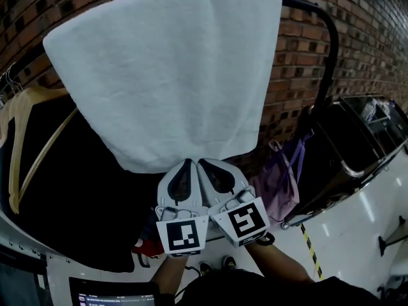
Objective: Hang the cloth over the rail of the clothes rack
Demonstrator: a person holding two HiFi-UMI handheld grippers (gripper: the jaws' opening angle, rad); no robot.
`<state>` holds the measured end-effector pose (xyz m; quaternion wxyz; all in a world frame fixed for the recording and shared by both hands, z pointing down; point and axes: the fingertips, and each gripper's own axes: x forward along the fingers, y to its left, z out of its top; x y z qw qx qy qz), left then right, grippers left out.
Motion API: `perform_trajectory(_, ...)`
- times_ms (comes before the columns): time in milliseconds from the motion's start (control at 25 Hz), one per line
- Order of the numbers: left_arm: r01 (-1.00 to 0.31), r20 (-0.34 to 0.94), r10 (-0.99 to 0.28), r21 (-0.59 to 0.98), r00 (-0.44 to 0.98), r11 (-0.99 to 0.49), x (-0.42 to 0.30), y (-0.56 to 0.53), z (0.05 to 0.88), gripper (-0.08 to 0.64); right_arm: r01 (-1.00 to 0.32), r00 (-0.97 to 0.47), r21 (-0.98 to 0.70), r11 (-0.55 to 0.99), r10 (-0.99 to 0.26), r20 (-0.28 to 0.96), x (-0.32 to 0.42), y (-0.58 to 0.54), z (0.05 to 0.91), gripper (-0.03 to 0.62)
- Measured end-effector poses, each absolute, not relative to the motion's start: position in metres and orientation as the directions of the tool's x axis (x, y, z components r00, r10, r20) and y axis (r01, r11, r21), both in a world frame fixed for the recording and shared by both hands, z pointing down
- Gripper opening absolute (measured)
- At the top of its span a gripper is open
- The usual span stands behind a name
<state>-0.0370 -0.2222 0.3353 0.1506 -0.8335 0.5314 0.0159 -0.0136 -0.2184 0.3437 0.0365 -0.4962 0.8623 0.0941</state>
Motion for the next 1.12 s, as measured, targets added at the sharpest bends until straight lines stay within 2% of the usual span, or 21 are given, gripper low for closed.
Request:
perform_trajectory(360,-0.891,-0.174,-0.885,-0.234,0.433,-0.390,-0.039,-0.227,0.347,0.006,-0.867,-0.498,0.089,0.491,-0.859,-0.117,-0.014,-0.222,0.360,0.003)
perform_trajectory(1120,-0.888,-0.174,-0.883,-0.240,0.436,-0.391,-0.043,-0.258,0.354,0.006,-0.861,-0.509,0.075,0.503,-0.851,-0.131,-0.021,-0.252,0.366,0.003)
